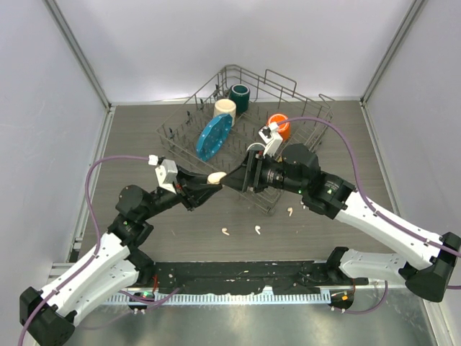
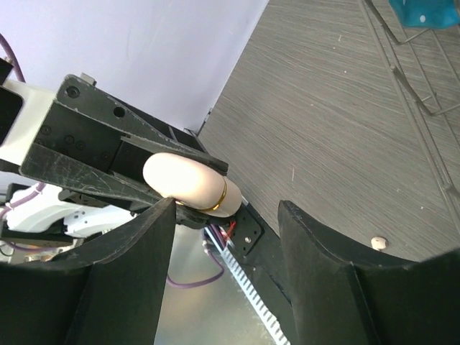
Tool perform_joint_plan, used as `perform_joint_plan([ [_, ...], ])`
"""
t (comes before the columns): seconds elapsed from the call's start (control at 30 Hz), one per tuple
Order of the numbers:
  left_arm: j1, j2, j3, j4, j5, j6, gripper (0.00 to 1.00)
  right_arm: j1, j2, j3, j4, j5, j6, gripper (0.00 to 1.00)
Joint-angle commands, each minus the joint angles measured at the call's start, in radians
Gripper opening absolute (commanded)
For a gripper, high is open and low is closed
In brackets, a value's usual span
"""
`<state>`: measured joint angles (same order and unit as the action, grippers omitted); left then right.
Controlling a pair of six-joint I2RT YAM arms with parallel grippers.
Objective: Insert the wireless bluetooth earbuds into the charging case
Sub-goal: Open the charging case.
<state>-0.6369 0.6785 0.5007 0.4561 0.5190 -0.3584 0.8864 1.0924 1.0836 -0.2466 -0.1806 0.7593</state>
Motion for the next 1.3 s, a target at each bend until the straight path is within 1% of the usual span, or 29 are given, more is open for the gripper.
perform_joint_plan([
  [0.0,-0.014,-0.017,0.018,0.075,0.116,0.004,0.00,-0.015,0.021,-0.020,0.134,0.050,0.077,0.64],
  [0.2,-0.014,-0.033,0.013,0.066,0.107,0.013,0.00,-0.024,0.027,-0.045,0.178,0.014,0.126,0.65],
  [0.27,-0.012,-0.037,0.006,0.064,0.081,0.022,0.00,-0.026,0.026,-0.045,0.188,0.000,0.133,0.70],
  [0.3,-0.014,-0.046,0.001,0.062,0.075,0.027,0.00,-0.029,0.020,-0.048,0.199,-0.017,0.147,0.75],
  [0.37,-0.014,-0.054,-0.005,0.050,0.061,0.045,0.00,-0.037,0.009,-0.054,0.210,-0.034,0.166,0.78],
  [0.4,-0.014,-0.062,-0.005,0.046,0.040,0.050,0.00,-0.040,0.003,-0.062,0.231,-0.057,0.190,0.82],
  [0.47,-0.014,-0.069,-0.013,0.038,0.021,0.067,0.00,-0.047,-0.018,-0.073,0.241,-0.077,0.221,0.84],
  [0.5,-0.014,-0.079,-0.013,0.036,0.001,0.071,0.00,-0.049,-0.026,-0.086,0.295,-0.085,0.235,0.86],
  [0.67,-0.014,-0.091,-0.024,0.035,-0.040,0.108,0.00,-0.050,-0.046,-0.113,0.343,-0.143,0.327,0.87],
  [0.77,-0.014,-0.092,-0.022,0.038,-0.062,0.122,0.00,-0.050,-0.045,-0.146,0.404,-0.181,0.377,0.87],
  [0.87,-0.014,-0.088,-0.024,0.047,-0.076,0.137,0.00,-0.050,-0.037,-0.155,0.428,-0.204,0.394,0.86],
  [0.97,-0.014,-0.089,-0.025,0.053,-0.111,0.150,0.00,-0.050,-0.038,-0.152,0.422,-0.191,0.373,0.82],
  [1.07,-0.014,-0.099,-0.043,0.065,-0.157,0.156,0.00,-0.050,-0.089,-0.124,0.318,-0.113,0.293,0.79],
  [1.1,-0.014,-0.109,-0.054,0.070,-0.165,0.156,0.00,-0.050,-0.103,-0.110,0.218,-0.058,0.222,0.78],
  [1.17,-0.014,-0.123,-0.068,0.070,-0.191,0.150,0.00,-0.050,-0.146,-0.067,0.109,0.021,0.140,0.75],
  [1.2,-0.014,-0.137,-0.077,0.066,-0.192,0.151,0.00,-0.050,-0.158,-0.057,0.002,0.103,0.077,0.72],
  [1.27,-0.014,-0.148,-0.083,0.052,-0.194,0.151,0.00,-0.049,-0.204,-0.042,-0.121,0.162,0.034,0.68],
])
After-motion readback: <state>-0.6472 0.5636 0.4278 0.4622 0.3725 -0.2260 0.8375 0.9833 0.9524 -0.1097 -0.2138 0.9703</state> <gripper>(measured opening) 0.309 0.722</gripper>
